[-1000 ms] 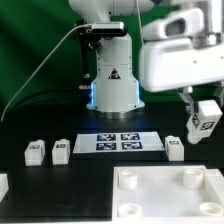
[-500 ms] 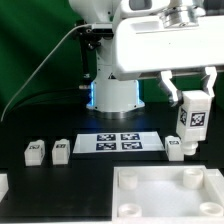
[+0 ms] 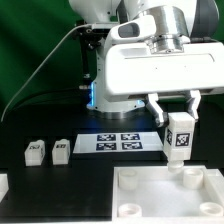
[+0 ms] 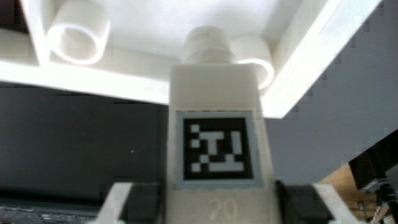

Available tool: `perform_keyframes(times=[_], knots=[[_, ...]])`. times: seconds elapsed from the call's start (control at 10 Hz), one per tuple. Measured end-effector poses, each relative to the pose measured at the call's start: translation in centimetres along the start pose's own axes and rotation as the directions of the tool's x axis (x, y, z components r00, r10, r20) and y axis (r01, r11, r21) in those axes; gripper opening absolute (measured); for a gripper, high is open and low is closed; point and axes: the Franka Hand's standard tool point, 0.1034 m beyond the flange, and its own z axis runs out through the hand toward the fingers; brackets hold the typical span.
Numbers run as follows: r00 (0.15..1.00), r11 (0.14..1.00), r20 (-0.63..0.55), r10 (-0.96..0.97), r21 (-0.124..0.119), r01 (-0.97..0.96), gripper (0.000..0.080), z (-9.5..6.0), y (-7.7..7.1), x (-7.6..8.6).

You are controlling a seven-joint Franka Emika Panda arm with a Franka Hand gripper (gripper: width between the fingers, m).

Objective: Assemble one leg

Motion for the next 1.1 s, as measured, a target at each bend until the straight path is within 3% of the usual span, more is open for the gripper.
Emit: perform_keyframes(times=[0.1,0.4,0.7,1.1], knots=[[1.000,1.000,0.008,-0.006,0.011,0.006,0.0292,0.6,0.3,1.0],[0.999,0.999,-0.045,0.002,0.036,0.000,0.0292,2.0,-0.6,4.5],[0.999,0.999,-0.050,0.014,0.051,-0.011,0.0292,3.9,-1.4,4.4],[0.999,0.998,-0.048,0.021,0.056,-0.018,0.0293,5.0,-1.9,3.3]])
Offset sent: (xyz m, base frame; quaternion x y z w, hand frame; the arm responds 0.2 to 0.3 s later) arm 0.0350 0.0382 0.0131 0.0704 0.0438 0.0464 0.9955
